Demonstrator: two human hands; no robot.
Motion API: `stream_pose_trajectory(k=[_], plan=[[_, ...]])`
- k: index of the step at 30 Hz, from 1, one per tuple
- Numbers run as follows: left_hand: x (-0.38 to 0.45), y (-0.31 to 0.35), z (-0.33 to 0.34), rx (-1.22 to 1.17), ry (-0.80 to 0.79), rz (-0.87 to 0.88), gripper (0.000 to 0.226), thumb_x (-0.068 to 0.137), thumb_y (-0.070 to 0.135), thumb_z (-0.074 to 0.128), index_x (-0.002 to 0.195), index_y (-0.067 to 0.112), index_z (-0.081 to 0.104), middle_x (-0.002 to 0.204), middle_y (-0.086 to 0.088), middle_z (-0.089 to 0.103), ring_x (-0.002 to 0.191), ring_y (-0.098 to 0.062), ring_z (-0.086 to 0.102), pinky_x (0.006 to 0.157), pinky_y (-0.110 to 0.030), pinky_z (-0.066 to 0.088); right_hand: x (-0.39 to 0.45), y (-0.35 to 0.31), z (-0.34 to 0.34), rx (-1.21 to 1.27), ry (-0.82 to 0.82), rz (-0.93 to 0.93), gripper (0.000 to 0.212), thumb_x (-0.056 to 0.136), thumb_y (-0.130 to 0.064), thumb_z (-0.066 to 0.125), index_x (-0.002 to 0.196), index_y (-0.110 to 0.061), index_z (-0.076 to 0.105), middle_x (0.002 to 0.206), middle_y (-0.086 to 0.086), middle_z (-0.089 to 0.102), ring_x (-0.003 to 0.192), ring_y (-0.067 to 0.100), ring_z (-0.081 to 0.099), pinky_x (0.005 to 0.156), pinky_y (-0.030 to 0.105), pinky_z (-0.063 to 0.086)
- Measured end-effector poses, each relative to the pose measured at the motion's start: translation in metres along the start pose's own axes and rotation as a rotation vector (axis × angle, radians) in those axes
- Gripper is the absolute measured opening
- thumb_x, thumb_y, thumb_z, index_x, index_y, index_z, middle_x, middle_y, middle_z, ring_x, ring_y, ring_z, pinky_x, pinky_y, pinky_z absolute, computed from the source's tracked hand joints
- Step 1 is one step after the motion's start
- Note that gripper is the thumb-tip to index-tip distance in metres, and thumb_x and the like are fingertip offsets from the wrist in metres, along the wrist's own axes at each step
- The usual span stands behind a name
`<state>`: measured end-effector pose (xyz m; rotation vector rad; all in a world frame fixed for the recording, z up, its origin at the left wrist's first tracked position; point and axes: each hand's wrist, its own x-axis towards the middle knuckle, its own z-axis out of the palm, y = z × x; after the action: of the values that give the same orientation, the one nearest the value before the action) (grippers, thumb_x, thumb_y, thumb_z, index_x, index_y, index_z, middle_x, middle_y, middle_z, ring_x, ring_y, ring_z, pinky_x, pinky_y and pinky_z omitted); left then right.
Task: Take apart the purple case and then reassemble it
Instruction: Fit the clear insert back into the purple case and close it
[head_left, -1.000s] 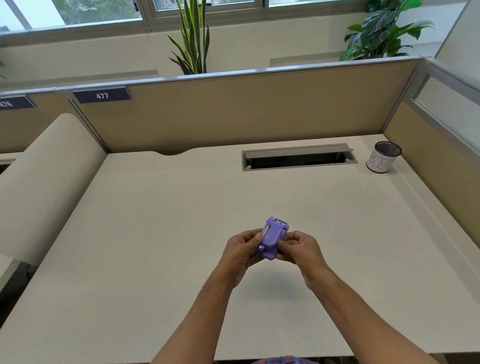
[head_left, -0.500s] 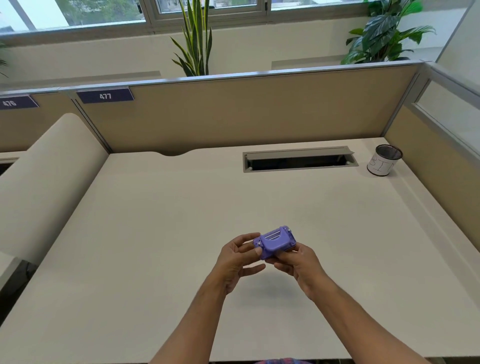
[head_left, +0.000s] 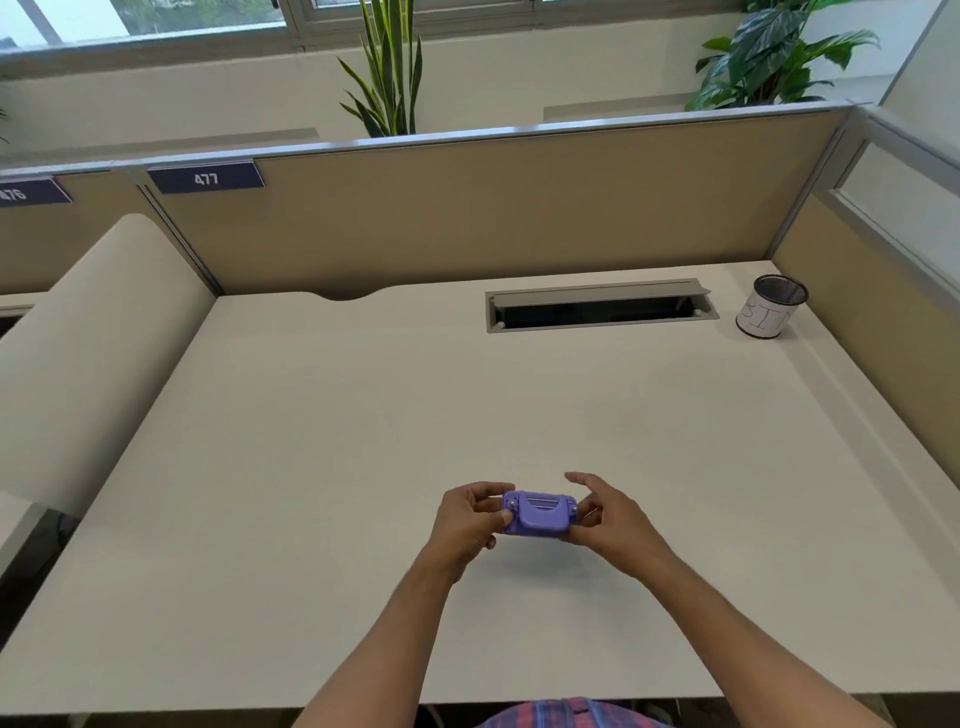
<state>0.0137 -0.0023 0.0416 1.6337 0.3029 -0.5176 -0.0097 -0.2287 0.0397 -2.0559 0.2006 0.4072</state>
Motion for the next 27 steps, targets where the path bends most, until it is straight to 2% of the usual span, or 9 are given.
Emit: stream_pose_trajectory(k=[3, 6, 9, 12, 15, 17, 20, 23, 27], plan=[[0.002, -0.011, 0.0, -0.01, 0.008, -0.071, 0.027, 0.09, -0.009, 0.071, 0.116, -0.002, 0.073, 0.102, -0.015, 0.08, 0.078, -0.015, 0.075, 0.06, -0.02, 0.058, 0.0, 0.006, 0.004, -0.085, 0.009, -0.008, 0.05, 0.073, -0.03, 0.088, 0.119, -0.027, 0.07, 0.092, 0.0, 0.073, 0.083, 0.016, 0.071, 0.074, 0.025, 0.055], [0.001, -0.017, 0.0, -0.072, -0.043, -0.126, 0.028, 0.089, -0.014, 0.07, 0.116, -0.007, 0.071, 0.102, -0.02, 0.077, 0.082, -0.02, 0.076, 0.07, -0.022, 0.063, -0.001, 0.01, 0.008, -0.087, 0.036, 0.023, 0.043, 0.074, -0.024, 0.086, 0.114, -0.023, 0.073, 0.09, 0.005, 0.075, 0.08, 0.021, 0.072, 0.075, 0.032, 0.056], [-0.001, -0.021, 0.003, 0.047, -0.023, -0.142, 0.029, 0.086, -0.013, 0.072, 0.113, -0.004, 0.071, 0.096, -0.017, 0.077, 0.083, -0.024, 0.075, 0.065, -0.022, 0.061, -0.003, 0.013, 0.012, -0.089, 0.007, 0.049, 0.036, 0.075, -0.023, 0.082, 0.11, -0.025, 0.074, 0.086, 0.006, 0.076, 0.069, 0.018, 0.071, 0.067, 0.029, 0.054], [0.0, -0.027, 0.008, 0.137, 0.047, -0.155, 0.027, 0.081, -0.012, 0.072, 0.107, -0.004, 0.074, 0.095, -0.021, 0.078, 0.082, -0.03, 0.077, 0.058, -0.022, 0.058, -0.002, 0.016, 0.017, -0.132, -0.005, 0.024, 0.022, 0.077, -0.026, 0.079, 0.099, -0.026, 0.078, 0.081, 0.005, 0.076, 0.067, 0.018, 0.064, 0.064, 0.03, 0.051], [0.002, -0.034, 0.012, 0.118, 0.099, -0.131, 0.021, 0.079, -0.014, 0.074, 0.099, -0.006, 0.075, 0.101, -0.029, 0.078, 0.088, -0.04, 0.078, 0.079, -0.039, 0.066, 0.001, 0.019, 0.022, -0.25, -0.019, 0.02, 0.013, 0.08, -0.028, 0.074, 0.088, -0.018, 0.077, 0.08, 0.01, 0.074, 0.065, 0.017, 0.049, 0.059, 0.029, 0.039], [0.003, -0.039, 0.013, 0.144, 0.121, -0.123, 0.016, 0.078, -0.011, 0.077, 0.09, -0.001, 0.077, 0.099, -0.028, 0.078, 0.088, -0.038, 0.078, 0.089, -0.047, 0.065, 0.004, 0.019, 0.024, -0.319, -0.041, 0.048, 0.014, 0.081, -0.025, 0.071, 0.084, -0.012, 0.074, 0.08, 0.013, 0.072, 0.064, 0.018, 0.047, 0.058, 0.03, 0.036], [0.006, -0.047, 0.011, 0.284, 0.152, -0.132, 0.009, 0.077, 0.0, 0.082, 0.085, 0.004, 0.081, 0.094, -0.023, 0.08, 0.078, -0.027, 0.073, 0.088, -0.046, 0.064, 0.009, 0.016, 0.028, -0.439, -0.075, 0.075, 0.014, 0.082, -0.022, 0.066, 0.08, -0.008, 0.068, 0.077, 0.011, 0.067, 0.068, 0.023, 0.052, 0.058, 0.03, 0.036], [0.009, -0.048, 0.009, 0.366, 0.183, -0.152, 0.012, 0.077, 0.007, 0.085, 0.089, 0.004, 0.083, 0.092, -0.018, 0.081, 0.077, -0.025, 0.07, 0.087, -0.043, 0.062, 0.016, 0.012, 0.032, -0.544, -0.099, 0.053, 0.013, 0.087, -0.023, 0.064, 0.084, -0.011, 0.068, 0.087, 0.009, 0.069, 0.074, 0.026, 0.056, 0.061, 0.03, 0.04], [0.013, -0.042, 0.009, 0.433, 0.221, -0.136, 0.01, 0.077, 0.012, 0.087, 0.086, 0.008, 0.084, 0.078, -0.008, 0.075, 0.072, -0.021, 0.065, 0.068, -0.028, 0.052, 0.027, 0.006, 0.036, -0.624, -0.119, 0.034, 0.015, 0.09, -0.02, 0.06, 0.096, -0.011, 0.07, 0.092, 0.003, 0.059, 0.088, 0.029, 0.065, 0.067, 0.029, 0.043]])
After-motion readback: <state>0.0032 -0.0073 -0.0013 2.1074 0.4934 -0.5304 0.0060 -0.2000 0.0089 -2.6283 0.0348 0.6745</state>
